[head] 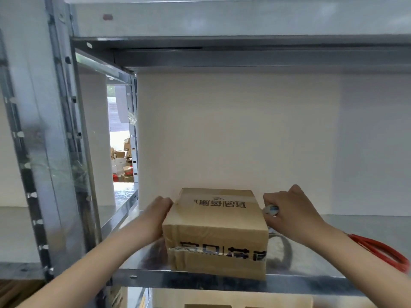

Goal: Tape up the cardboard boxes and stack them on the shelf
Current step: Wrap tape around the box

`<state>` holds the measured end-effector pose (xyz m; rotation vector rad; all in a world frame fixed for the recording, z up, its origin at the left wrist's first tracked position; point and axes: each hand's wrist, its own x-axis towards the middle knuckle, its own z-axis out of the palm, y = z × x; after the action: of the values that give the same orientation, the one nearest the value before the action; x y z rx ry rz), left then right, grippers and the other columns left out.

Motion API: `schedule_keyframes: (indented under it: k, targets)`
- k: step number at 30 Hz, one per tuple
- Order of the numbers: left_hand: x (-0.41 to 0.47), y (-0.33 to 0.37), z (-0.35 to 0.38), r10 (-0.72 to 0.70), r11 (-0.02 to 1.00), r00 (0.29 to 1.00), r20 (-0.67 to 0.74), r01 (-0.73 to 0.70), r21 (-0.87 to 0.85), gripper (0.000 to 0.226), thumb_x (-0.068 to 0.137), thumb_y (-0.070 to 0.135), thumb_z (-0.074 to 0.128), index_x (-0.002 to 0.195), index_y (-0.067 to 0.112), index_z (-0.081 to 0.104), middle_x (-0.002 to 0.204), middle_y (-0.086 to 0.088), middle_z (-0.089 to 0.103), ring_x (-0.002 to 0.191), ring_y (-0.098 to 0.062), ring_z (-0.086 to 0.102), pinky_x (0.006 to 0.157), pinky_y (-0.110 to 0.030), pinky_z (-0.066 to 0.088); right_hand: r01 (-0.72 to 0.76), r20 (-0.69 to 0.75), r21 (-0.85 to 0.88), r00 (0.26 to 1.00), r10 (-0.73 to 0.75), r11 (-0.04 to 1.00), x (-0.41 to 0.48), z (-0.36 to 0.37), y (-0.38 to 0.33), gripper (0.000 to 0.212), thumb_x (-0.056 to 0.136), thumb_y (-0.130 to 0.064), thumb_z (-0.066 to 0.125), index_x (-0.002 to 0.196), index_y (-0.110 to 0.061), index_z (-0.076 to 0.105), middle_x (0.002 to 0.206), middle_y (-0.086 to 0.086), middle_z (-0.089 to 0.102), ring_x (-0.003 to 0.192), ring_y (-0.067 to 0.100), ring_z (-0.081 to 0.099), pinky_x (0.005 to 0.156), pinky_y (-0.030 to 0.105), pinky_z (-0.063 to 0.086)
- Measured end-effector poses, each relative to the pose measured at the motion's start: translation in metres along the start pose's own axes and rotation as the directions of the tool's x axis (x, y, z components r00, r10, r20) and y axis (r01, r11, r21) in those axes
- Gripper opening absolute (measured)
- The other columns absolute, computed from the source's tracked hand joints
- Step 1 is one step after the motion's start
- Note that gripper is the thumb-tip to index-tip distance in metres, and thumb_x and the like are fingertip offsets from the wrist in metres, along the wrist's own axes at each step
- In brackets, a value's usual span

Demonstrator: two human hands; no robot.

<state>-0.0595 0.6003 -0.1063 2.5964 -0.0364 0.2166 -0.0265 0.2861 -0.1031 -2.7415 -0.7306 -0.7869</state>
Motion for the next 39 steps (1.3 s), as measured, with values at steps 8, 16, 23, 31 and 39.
schedule_keyframes:
  k: [8,16,23,31,39]
  targets:
    - [0.018,0.113,-0.02,0.365,0.931,0.907,0.212,-0.362,-0.052,0.061,0.097,0.068,0.029,0.141,0.03,0.05,0.145,0.014,0.051,0.132,-0.008,0.046,0.109,-0.032,0.036,-0.012,0.045,-0.024,0.999,0.013,1.0,0.003,-0.003,-0.003,0.052,0.071,-0.067,0.016,0.062,-0.021,0.037,0.057,0.0,0.049,0.056,0.019,0.041,0.088,0.025,0.032]
    - [0.022,0.116,0.006,0.346,0.923,0.875,0.338,-0.382,0.044,0.091,0.079,0.091,0.019,0.153,0.039,0.026,0.158,0.013,0.023,0.149,-0.014,0.016,0.121,-0.046,0.016,0.011,0.018,-0.032,1.0,-0.011,0.999,-0.001,-0.003,0.003,0.043,0.101,-0.049,0.036,0.071,-0.021,0.045,0.067,-0.004,0.053,0.066,0.013,0.049,0.082,0.032,0.028]
    - [0.006,0.131,-0.005,0.212,0.838,0.757,0.618,-0.466,0.284,0.107,0.071,0.092,0.046,0.152,0.051,-0.01,0.167,0.014,-0.011,0.154,-0.018,-0.009,0.124,-0.05,0.005,-0.139,0.201,0.09,0.972,0.118,0.986,0.0,-0.016,0.004,0.03,0.101,-0.027,0.028,0.084,-0.015,0.049,0.084,0.004,0.058,0.081,0.02,0.05,0.095,0.034,0.032]
    - [-0.002,0.127,-0.027,0.592,0.801,0.76,0.268,-0.593,-0.088,0.092,0.067,0.064,0.08,0.139,0.064,0.023,0.15,0.024,0.028,0.139,-0.005,0.029,0.117,-0.037,0.031,-0.26,0.16,0.683,0.965,0.207,0.683,0.013,-0.068,0.014,0.022,0.098,-0.019,0.056,0.079,-0.017,0.068,0.076,-0.01,0.064,0.075,0.008,0.054,0.068,0.013,0.039]
    - [-0.013,0.084,0.011,0.47,0.576,0.826,-0.312,-0.554,-0.6,0.087,0.066,0.068,0.071,0.143,0.039,0.043,0.137,0.015,0.057,0.123,-0.008,0.058,0.101,-0.037,0.052,0.022,-0.156,0.937,0.92,0.361,0.349,0.059,-0.077,-0.013,0.041,0.1,-0.034,0.055,0.074,-0.005,0.068,0.065,0.005,0.062,0.071,0.023,0.063,0.084,0.033,0.048]
